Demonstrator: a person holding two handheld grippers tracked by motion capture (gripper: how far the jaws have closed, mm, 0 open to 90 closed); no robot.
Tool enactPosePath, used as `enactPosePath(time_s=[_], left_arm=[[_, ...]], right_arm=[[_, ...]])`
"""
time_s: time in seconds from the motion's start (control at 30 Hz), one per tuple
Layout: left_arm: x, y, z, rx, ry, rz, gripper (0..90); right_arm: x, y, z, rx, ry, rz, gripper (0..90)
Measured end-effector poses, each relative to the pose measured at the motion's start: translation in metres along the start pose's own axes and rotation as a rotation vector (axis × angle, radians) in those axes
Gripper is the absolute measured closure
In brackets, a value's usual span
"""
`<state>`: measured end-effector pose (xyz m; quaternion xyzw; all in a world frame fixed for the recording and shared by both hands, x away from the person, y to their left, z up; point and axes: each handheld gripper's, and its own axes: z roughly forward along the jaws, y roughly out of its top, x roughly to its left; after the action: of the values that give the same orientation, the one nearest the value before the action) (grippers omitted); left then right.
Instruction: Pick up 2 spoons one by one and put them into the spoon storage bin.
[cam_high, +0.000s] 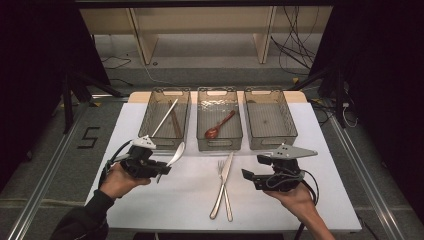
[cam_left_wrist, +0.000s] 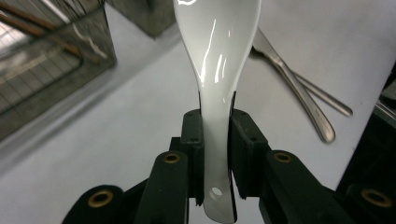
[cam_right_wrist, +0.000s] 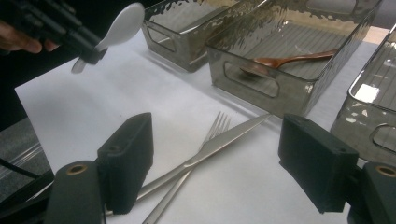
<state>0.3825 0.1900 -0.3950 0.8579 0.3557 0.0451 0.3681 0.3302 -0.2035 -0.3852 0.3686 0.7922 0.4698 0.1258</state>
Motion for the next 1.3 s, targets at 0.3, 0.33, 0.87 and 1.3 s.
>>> enactPosePath(time_s=[0.3, 0.33, 0.87, 1.3], left_arm=[[0.003, 0.028, 0.008, -0.060, 0.009, -0.008, 76.4], [0.003, 0.032, 0.009, -0.067, 0.010, -0.005, 76.4], [0.008, 0.093, 0.047, -0.098, -0.004, -0.009, 76.4], [0.026, 0.114, 0.078, -0.115, 0.002, -0.061, 76.4]], right_arm=[[0.000, 0.000, 0.000, -0.002, 0.002, 0.001, 27.6], [0.000, 0.000, 0.000, -0.002, 0.002, 0.001, 27.6], [-0.001, 0.000, -0.001, -0.003, 0.006, 0.001, 27.6], [-0.003, 0.000, -0.001, -0.004, 0.008, 0.004, 27.6]])
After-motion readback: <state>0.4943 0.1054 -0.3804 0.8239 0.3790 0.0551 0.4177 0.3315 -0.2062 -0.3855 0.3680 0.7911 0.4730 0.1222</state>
